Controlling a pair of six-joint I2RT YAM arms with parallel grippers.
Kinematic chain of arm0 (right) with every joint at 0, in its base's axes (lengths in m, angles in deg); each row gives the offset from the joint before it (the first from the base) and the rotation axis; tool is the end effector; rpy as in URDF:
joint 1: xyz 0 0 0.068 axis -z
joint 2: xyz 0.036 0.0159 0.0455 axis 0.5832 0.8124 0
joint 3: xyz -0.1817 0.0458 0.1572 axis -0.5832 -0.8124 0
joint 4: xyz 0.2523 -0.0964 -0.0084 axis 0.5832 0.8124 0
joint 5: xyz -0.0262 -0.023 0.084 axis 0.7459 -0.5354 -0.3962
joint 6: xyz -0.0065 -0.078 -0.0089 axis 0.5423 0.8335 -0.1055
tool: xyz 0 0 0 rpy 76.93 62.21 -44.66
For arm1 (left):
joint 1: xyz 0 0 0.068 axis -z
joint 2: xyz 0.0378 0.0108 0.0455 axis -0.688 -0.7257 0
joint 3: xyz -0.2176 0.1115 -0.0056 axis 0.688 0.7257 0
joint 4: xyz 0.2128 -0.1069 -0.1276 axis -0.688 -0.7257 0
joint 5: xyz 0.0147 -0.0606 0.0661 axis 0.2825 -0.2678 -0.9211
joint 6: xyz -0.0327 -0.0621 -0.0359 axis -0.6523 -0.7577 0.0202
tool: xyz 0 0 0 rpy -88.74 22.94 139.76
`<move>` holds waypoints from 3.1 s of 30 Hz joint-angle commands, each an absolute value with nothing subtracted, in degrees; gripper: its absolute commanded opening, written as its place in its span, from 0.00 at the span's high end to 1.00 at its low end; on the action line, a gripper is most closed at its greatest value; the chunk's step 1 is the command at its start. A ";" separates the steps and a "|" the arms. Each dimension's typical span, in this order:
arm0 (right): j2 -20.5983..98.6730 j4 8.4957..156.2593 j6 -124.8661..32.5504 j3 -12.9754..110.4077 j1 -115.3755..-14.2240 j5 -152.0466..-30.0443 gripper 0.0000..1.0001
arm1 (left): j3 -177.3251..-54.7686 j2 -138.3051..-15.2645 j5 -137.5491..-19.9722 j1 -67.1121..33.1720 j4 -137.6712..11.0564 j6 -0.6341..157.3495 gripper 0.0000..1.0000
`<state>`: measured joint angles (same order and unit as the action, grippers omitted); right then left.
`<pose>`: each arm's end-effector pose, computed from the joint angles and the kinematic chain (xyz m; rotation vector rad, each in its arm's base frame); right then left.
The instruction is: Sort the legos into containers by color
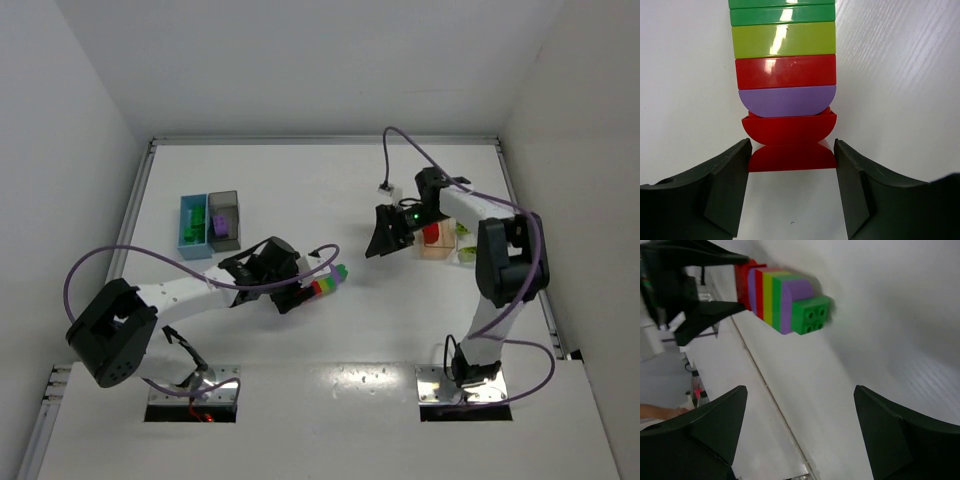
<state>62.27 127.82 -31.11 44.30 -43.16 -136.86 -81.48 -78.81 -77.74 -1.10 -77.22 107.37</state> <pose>0.3354 0.0989 0.1402 -0.4877 2.6054 1.3315 0.2069 -0.2035 0.1154 1.3050 2.1277 -0.3851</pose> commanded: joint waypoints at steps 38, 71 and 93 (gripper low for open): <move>44.70 120.45 22.71 24.40 -55.09 -132.98 0.14 | -93.98 -93.93 -41.41 -12.53 -82.55 106.54 0.77; 68.52 138.38 18.84 47.96 -60.19 -132.36 0.15 | -91.25 -90.50 -45.98 -10.95 -80.97 111.38 0.77; 68.79 132.14 13.39 44.90 -63.01 -120.32 0.95 | -89.59 -88.40 -45.98 -12.61 -80.97 110.86 0.77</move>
